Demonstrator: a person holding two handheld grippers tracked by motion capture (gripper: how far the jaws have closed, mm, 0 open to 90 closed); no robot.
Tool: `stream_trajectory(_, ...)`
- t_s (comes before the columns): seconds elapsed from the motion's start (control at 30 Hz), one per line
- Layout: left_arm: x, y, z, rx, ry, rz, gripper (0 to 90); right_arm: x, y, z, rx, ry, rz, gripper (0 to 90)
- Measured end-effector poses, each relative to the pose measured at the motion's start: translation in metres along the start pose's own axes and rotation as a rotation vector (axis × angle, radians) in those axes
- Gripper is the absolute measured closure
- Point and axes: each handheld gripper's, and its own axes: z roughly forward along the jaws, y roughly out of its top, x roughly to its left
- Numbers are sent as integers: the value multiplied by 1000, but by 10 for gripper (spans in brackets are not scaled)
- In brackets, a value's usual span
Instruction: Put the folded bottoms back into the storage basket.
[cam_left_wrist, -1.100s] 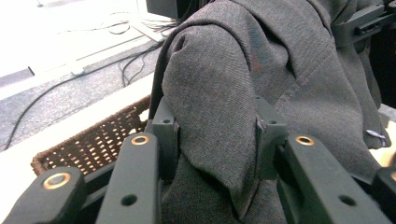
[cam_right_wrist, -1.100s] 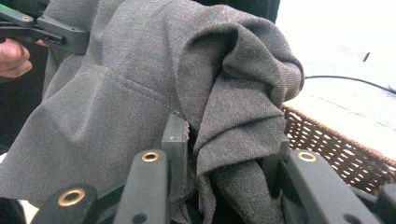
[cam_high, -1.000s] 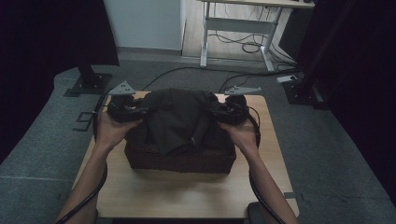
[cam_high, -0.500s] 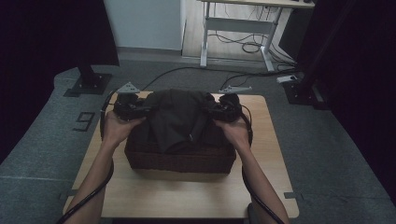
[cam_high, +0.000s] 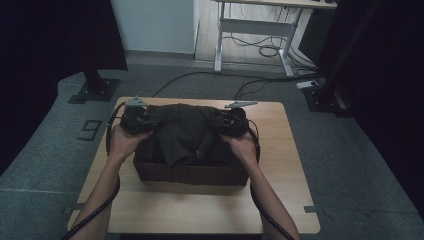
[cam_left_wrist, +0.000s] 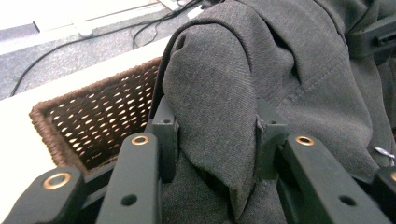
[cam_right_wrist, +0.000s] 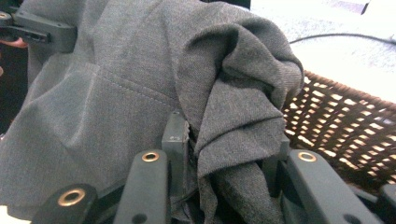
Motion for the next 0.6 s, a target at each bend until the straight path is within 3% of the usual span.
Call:
stream_trajectory(0.27, 3, -6, 6, 37, 17, 0, 617, 0, -16, 20, 36, 14, 25, 638)
stream_trajectory(0.6, -11, -4, 39, 81, -12, 5, 617, -22, -38, 12, 67, -30, 77, 637)
